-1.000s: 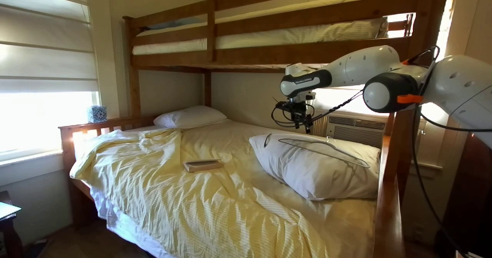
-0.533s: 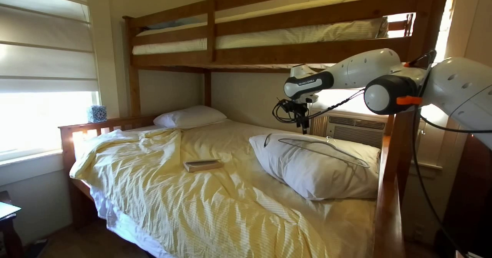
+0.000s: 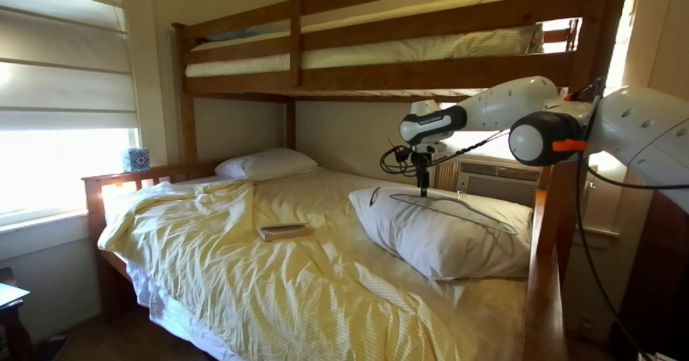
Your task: Hang the coat hanger on the hook
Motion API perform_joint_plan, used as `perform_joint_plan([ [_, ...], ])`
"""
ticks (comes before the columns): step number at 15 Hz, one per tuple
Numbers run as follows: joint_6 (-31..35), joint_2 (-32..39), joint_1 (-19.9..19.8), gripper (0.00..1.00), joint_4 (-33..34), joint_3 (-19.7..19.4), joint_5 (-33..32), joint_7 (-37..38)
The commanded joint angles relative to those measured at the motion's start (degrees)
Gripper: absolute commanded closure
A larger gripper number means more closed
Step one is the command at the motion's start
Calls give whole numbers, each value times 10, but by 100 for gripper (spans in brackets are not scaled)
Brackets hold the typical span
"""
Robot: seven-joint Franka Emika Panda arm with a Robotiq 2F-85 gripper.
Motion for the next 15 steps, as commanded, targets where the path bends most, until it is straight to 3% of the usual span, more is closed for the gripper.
perform_joint_plan([
  [1, 6, 12, -19, 3, 16, 8, 33, 41],
  [2, 5, 13, -23, 4, 16, 9, 39, 49],
  [6, 6, 15, -29, 43, 18, 11, 55, 79],
  [11, -3, 18, -28, 78, 18, 12, 64, 111],
  [14, -9, 20, -29, 86, 19, 13, 67, 126],
  [15, -10, 20, -28, 100, 19, 14, 68, 129],
])
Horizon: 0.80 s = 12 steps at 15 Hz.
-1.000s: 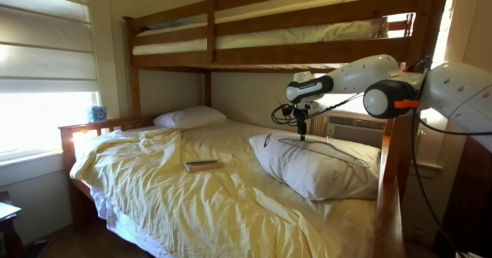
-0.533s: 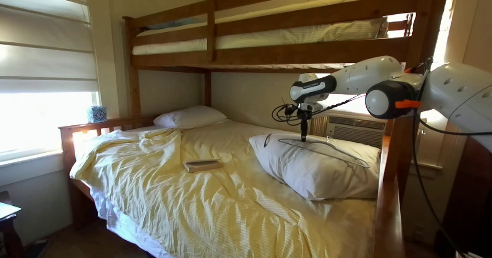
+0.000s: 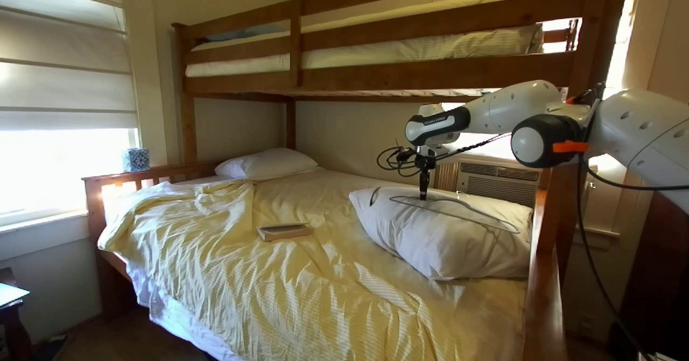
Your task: Hang the coat hanger on the hook
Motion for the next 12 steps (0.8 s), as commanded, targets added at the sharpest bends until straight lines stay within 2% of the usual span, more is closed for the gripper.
perform_joint_plan([
  [1, -9, 8, -5, 100, 19, 9, 19, 25],
  [2, -9, 5, -2, 96, 18, 11, 18, 22],
  [4, -14, -4, 5, 96, 15, 16, 13, 10],
  [12, -81, -32, 104, 96, 18, 16, -67, -140],
])
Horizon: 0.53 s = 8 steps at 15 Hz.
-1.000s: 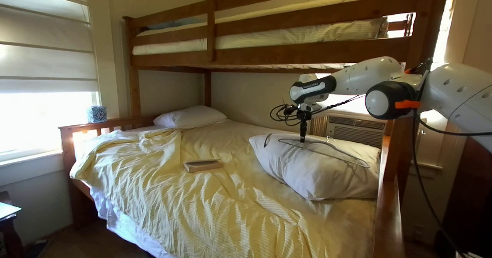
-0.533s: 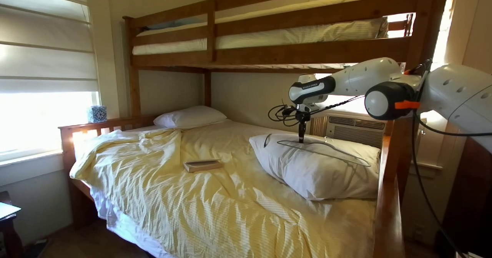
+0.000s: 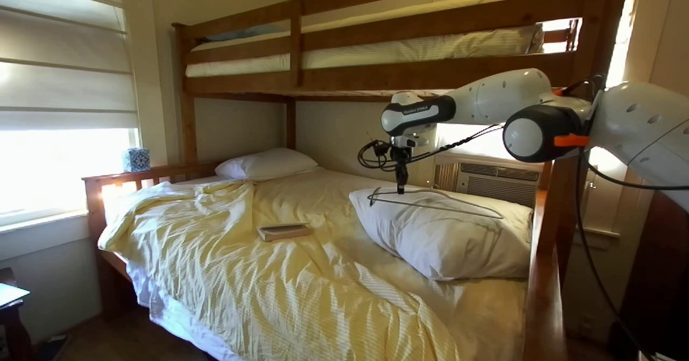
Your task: Hang the coat hanger on the hook
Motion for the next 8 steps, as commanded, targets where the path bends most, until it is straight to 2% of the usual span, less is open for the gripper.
perform_joint_plan([
  [1, -39, -5, 33, 96, 9, -1, -39, -69],
  [4, -50, -4, 60, 96, 12, -5, -73, -129],
  [8, 7, -14, 84, 96, 5, 3, -92, -209],
])
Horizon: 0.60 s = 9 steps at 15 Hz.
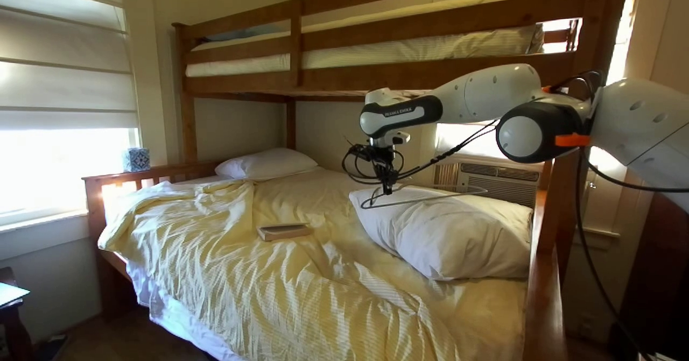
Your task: Hang the coat hanger on the hook
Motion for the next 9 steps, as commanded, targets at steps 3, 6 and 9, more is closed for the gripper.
perform_joint_plan([
  [3, 97, -17, 30, 96, 2, 7, -22, -96],
  [6, 135, -38, 39, 96, -12, 30, -7, -164],
  [9, 195, -60, 52, 96, -30, 48, -9, -217],
])
